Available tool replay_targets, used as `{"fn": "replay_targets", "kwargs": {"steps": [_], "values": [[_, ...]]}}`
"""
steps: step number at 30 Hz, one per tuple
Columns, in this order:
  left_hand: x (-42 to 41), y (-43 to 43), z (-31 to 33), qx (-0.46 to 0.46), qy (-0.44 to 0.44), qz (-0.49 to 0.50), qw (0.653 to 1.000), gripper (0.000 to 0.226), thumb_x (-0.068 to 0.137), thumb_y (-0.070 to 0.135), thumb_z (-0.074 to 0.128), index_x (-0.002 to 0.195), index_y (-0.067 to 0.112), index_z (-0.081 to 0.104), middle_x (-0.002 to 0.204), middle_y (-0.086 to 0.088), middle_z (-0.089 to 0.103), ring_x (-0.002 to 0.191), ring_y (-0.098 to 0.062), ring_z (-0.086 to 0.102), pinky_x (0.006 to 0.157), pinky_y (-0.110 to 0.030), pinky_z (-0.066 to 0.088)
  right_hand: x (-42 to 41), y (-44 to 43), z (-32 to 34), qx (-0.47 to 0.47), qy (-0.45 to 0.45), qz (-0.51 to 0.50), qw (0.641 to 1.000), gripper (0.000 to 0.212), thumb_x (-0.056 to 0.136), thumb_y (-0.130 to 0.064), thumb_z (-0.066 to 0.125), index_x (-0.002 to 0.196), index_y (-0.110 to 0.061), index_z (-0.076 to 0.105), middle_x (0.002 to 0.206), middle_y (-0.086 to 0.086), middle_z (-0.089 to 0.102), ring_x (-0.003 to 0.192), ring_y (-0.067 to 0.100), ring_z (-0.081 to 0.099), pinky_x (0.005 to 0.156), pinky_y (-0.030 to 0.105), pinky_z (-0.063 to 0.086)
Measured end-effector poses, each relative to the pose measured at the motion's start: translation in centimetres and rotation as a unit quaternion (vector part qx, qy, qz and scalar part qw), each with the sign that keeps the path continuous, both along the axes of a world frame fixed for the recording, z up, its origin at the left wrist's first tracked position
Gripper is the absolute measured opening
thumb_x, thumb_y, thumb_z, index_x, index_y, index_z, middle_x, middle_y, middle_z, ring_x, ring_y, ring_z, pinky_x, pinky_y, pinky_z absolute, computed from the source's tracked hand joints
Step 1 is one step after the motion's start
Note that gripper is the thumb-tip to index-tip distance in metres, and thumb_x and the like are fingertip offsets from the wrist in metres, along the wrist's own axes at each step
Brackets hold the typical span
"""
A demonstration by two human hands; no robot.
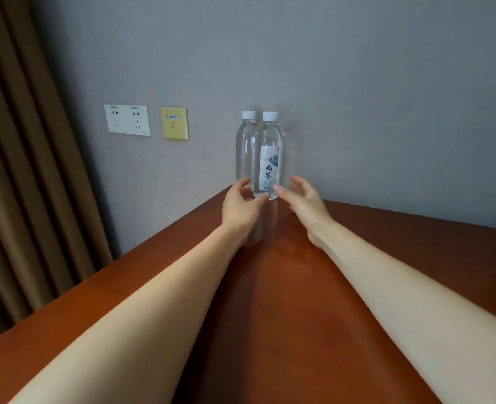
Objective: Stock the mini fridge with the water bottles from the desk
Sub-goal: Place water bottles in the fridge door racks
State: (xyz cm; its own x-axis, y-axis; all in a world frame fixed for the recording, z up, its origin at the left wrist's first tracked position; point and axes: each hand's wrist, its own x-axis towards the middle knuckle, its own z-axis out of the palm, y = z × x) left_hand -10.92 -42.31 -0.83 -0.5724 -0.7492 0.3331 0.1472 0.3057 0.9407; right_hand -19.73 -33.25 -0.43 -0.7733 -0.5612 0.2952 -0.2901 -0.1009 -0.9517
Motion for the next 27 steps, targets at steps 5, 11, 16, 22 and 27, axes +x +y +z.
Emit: {"fn": "replay_targets", "kwargs": {"steps": [5,11,16,22,27], "values": [[-3.0,-2.2,-0.1,-0.005,-0.008,-0.01,1.0,0.053,0.09,0.02,0.066,0.139,0.013,0.046,0.136,-0.007,0.052,0.119,-0.018,0.054,0.103,-0.034,0.044,-2.1,-2.6,0.0,0.012,0.013,0.008,1.0,0.068,0.093,-0.034,0.062,0.15,-0.015,0.03,0.15,0.001,0.04,0.133,0.01,0.043,0.104,0.025,0.036],[-4.4,-3.3,0.2,0.033,-0.004,-0.056,0.998,0.051,0.098,0.021,0.054,0.145,0.012,0.039,0.145,-0.009,0.046,0.129,-0.021,0.049,0.11,-0.04,0.039,-3.4,-3.9,-0.2,0.035,0.049,0.062,0.996,0.037,0.103,-0.038,0.041,0.135,-0.022,0.048,0.121,-0.01,0.058,0.1,-0.011,0.057,0.075,0.007,0.044],[-3.9,-2.7,0.2,0.011,-0.016,-0.075,0.997,0.045,0.102,0.012,0.044,0.146,0.007,0.036,0.126,0.0,0.054,0.121,-0.017,0.052,0.093,-0.014,0.039,-3.1,-4.1,0.0,0.081,0.071,0.052,0.993,0.054,0.103,-0.051,0.025,0.152,-0.027,0.029,0.158,0.001,0.029,0.148,0.016,0.016,0.121,0.045,0.014],[-4.1,-2.8,0.3,-0.015,-0.023,-0.105,0.994,0.044,0.1,0.002,0.039,0.143,0.012,0.041,0.137,-0.01,0.055,0.125,-0.023,0.053,0.111,-0.039,0.037,-3.5,-4.3,-0.1,0.073,0.058,0.067,0.993,0.053,0.104,-0.049,0.019,0.148,-0.025,0.037,0.142,-0.008,0.048,0.116,-0.002,0.048,0.074,-0.002,0.037],[-4.0,-2.8,0.5,0.009,-0.031,-0.067,0.997,0.05,0.099,0.024,0.052,0.145,0.012,0.039,0.139,-0.015,0.049,0.126,-0.028,0.052,0.11,-0.041,0.037,-3.7,-4.5,0.0,0.075,0.037,0.023,0.996,0.06,0.099,-0.058,0.028,0.146,-0.022,0.04,0.152,0.005,0.035,0.142,0.016,0.03,0.117,0.038,0.026]]}}
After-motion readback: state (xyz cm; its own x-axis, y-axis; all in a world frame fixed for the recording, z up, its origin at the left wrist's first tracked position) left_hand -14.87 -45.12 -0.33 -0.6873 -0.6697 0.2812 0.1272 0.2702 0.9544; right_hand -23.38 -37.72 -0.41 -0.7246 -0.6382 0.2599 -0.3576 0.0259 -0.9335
